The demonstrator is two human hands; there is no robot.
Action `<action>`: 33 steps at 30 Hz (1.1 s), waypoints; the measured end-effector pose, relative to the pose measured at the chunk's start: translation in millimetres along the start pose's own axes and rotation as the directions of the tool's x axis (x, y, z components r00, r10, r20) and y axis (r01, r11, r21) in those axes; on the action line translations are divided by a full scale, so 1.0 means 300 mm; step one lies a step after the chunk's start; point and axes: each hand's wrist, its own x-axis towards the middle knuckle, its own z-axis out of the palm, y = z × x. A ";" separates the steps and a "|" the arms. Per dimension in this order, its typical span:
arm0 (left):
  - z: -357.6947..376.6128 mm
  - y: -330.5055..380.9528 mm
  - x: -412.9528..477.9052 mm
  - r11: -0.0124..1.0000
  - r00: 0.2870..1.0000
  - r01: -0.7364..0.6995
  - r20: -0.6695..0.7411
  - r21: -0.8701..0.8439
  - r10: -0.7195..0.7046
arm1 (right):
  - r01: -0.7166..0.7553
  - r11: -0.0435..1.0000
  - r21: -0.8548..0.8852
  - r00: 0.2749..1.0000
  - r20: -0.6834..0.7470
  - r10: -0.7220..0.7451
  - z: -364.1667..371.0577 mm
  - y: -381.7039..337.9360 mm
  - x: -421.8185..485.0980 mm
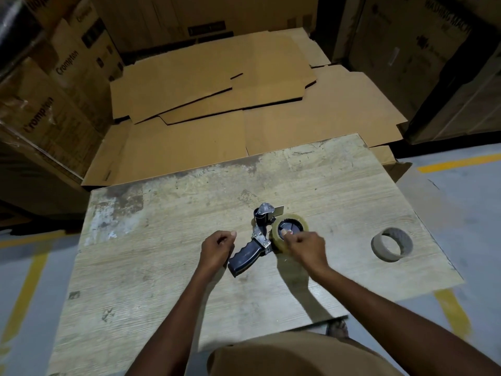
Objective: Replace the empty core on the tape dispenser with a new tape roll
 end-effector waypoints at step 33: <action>0.024 0.233 0.038 0.574 0.733 -0.679 0.368 0.458 0.573 | -0.580 0.386 0.717 0.800 0.410 0.439 0.047 -0.146 -0.131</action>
